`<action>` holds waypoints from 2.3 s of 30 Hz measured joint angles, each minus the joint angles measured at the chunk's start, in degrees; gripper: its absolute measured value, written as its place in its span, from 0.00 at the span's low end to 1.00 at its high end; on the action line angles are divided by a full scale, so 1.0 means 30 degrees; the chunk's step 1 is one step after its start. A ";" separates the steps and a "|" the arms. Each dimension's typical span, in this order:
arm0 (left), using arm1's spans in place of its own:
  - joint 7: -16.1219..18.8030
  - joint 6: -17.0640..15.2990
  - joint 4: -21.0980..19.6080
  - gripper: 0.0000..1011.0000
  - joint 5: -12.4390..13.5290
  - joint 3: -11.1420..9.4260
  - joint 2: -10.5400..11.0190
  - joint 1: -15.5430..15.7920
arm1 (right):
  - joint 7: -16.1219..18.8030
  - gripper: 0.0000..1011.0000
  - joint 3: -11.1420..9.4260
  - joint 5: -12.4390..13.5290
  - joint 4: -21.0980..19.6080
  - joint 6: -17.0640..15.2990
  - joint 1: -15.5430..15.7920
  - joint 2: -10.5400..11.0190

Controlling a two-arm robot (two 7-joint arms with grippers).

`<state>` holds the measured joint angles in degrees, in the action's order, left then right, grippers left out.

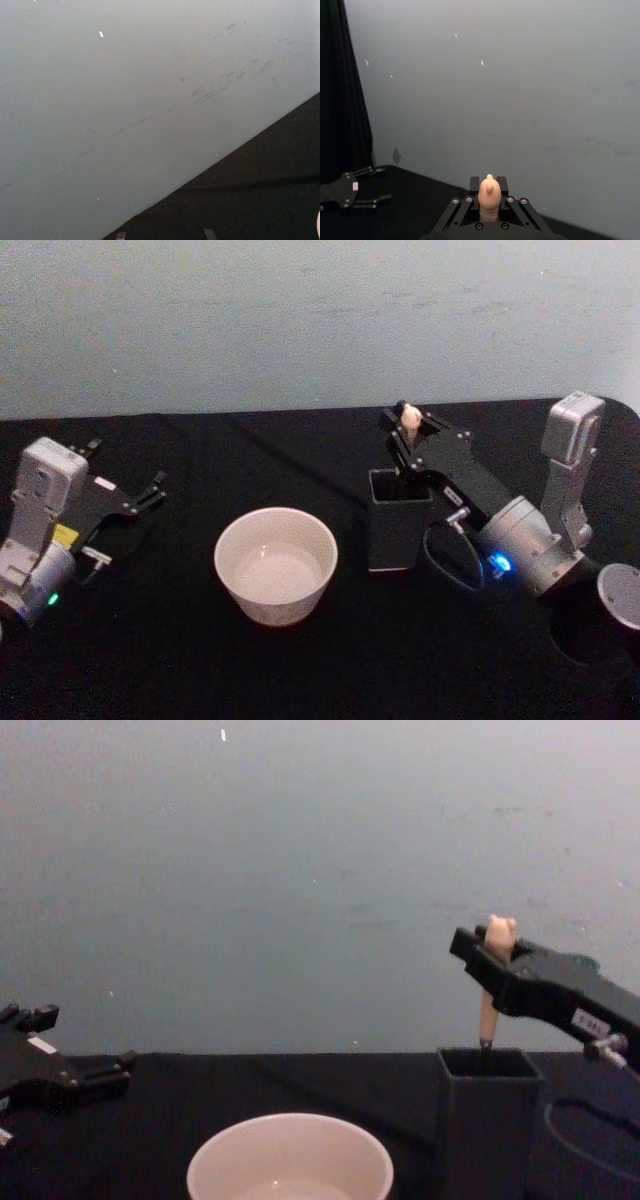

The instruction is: Pick up the stirring spoon with one hand, stir inside the cup, then place it back in its original position.

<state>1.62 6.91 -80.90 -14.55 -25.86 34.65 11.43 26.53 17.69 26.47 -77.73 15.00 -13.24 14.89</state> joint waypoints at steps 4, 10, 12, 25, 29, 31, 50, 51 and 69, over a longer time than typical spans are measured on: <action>0.0000 0.0000 -0.0001 0.99 0.0000 0.0000 0.0000 -0.0001 | -0.0120 0.21 -0.0074 0.0191 0.0299 -0.0366 0.0141 -0.0190; 0.0000 0.0000 0.0000 0.99 0.0000 0.0001 0.0001 -0.0001 | -0.0361 0.21 -0.0153 0.0263 0.0474 -0.0794 0.0274 -0.0295; -0.0001 0.0000 0.0001 0.99 0.0000 0.0000 0.0000 -0.0002 | -0.0431 0.21 -0.0188 0.0277 0.0510 -0.0953 0.0309 -0.0310; 0.0000 0.0001 0.0000 0.99 0.0000 0.0000 0.0000 -0.0001 | -0.0681 0.21 -0.0195 0.0139 0.0649 -0.1453 0.0491 -0.0301; 0.0000 0.0000 0.0000 0.99 0.0000 0.0000 0.0000 -0.0001 | -0.0693 0.21 -0.0186 0.0073 0.0640 -0.1555 0.0576 -0.0254; 0.0000 0.0000 0.0000 0.99 0.0000 0.0001 0.0000 -0.0001 | -0.0706 0.21 -0.0176 0.0016 0.0612 -0.1624 0.0618 -0.0227; 0.0000 -0.0001 0.0000 0.99 0.0001 0.0001 0.0000 0.0000 | -0.0812 0.24 -0.0114 -0.0209 0.0528 -0.1731 0.0704 -0.0152; -0.0001 0.0000 0.0000 0.99 0.0001 0.0000 0.0000 -0.0001 | -0.0809 0.26 -0.0114 -0.0206 0.0529 -0.1729 0.0704 -0.0152; 0.0000 0.0000 0.0000 0.99 0.0000 0.0001 0.0000 -0.0001 | -0.0774 0.83 -0.0126 -0.0161 0.0530 -0.1705 0.0683 -0.0164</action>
<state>1.62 6.91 -80.90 -14.55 -25.86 34.65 11.43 24.21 17.31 25.99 -76.14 9.89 -11.19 14.40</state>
